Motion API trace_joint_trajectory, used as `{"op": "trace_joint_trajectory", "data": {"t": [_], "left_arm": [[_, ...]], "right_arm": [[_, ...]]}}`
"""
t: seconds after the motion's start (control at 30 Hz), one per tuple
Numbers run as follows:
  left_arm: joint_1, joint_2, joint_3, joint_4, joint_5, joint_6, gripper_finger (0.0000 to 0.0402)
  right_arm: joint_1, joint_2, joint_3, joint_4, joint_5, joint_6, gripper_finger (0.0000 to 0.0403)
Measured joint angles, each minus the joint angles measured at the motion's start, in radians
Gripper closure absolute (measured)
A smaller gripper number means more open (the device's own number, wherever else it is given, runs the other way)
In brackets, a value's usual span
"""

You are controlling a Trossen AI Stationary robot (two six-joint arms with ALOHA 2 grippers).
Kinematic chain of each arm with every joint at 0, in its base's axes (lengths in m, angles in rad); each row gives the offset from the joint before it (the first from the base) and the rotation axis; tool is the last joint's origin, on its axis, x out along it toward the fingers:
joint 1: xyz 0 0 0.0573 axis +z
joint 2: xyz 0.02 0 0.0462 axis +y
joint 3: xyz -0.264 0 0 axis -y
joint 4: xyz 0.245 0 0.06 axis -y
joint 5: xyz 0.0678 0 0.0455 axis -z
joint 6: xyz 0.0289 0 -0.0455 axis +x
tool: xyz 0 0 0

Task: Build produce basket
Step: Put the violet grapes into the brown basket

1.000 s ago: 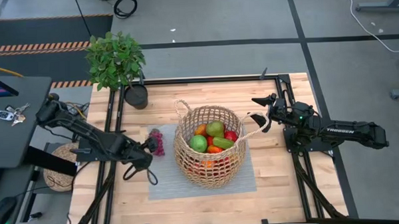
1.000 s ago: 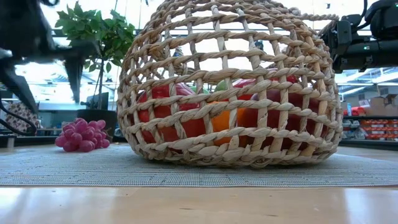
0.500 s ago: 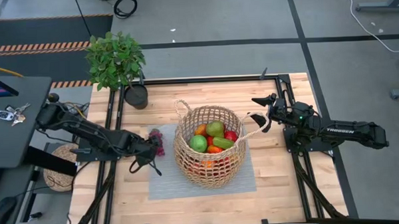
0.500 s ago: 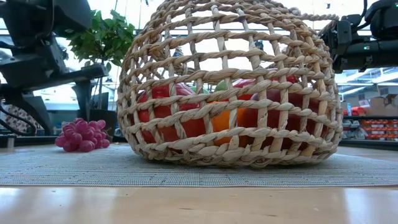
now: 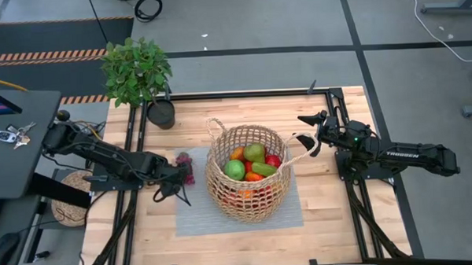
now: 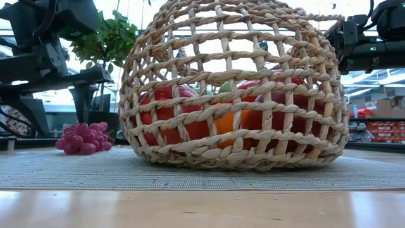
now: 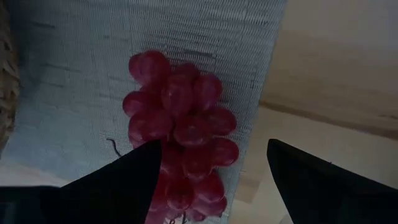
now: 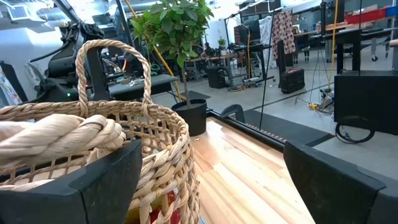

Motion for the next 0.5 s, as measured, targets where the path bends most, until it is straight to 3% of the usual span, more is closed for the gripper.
{"op": "trace_joint_trajectory", "data": {"t": [0.5], "left_arm": [[0.0,0.13,0.003,0.034,0.002,0.054,0.0104]], "right_arm": [[0.0,0.0,0.0,0.0,0.0,0.0,0.0009]]}}
